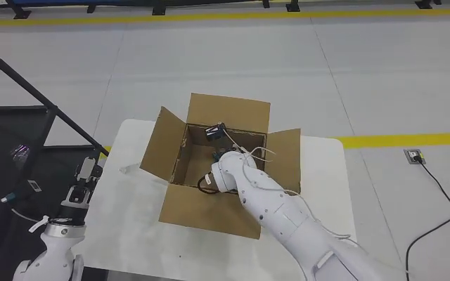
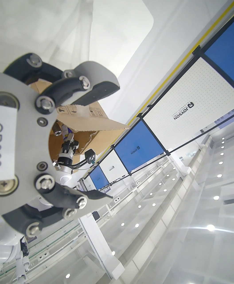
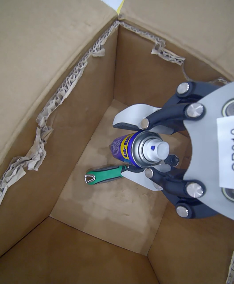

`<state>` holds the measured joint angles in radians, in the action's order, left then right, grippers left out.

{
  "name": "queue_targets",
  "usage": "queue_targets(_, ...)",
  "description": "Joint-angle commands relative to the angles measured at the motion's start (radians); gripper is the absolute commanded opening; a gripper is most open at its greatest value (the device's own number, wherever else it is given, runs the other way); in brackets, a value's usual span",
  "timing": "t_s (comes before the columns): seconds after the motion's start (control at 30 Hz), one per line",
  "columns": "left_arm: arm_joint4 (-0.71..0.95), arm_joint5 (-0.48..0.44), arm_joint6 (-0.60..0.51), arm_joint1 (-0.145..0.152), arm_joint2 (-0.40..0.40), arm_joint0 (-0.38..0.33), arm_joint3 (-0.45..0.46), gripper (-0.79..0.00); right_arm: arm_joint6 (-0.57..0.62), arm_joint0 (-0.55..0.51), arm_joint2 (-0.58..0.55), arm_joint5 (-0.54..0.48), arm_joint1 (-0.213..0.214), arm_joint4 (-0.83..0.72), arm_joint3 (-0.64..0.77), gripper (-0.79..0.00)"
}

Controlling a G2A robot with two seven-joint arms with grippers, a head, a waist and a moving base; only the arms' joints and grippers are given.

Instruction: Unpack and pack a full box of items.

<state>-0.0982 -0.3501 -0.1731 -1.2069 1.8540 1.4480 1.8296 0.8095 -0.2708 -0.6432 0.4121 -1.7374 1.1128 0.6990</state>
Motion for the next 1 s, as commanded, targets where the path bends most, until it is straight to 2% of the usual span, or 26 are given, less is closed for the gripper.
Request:
queue_targets(0.0,0.001,0.0,0.001,0.0,0.001,0.002,0.0,0.0,-0.025,0.011,0.0,-0.005,-0.014,-0.016,-0.044,-0.785)
queue_targets(0.3,0.003,0.001,0.006,0.001,0.003,0.006,0.002,0.0,-0.052,0.064,0.006,-0.028,-0.075,-0.058,-0.211,-0.785)
queue_targets(0.33,0.001,0.001,0.005,0.001,0.003,0.006,0.002,0.0,-0.054,0.068,0.006,-0.031,-0.08,-0.061,-0.224,-0.686)
queue_targets(0.4,0.001,0.001,0.006,0.001,0.0,0.006,0.003,0.0,-0.06,0.076,0.006,-0.034,-0.09,-0.063,-0.248,-0.554)
queue_targets(0.47,0.001,0.001,0.006,0.001,-0.001,0.006,0.004,0.0,-0.066,0.083,0.004,-0.038,-0.099,-0.068,-0.267,-0.453)
queue_targets(0.53,0.001,0.001,0.006,0.001,-0.001,0.006,0.004,0.0,-0.07,0.089,0.002,-0.046,-0.107,-0.071,-0.285,-0.419)
queue_targets(0.77,-0.003,0.002,0.01,0.001,-0.003,0.007,0.006,0.0,-0.096,0.108,-0.01,-0.06,-0.127,-0.081,-0.322,-0.403)
queue_targets(0.97,-0.054,0.013,0.05,0.001,0.004,0.007,0.011,0.0,-0.121,0.133,-0.05,-0.087,-0.126,-0.119,-0.313,-0.394)
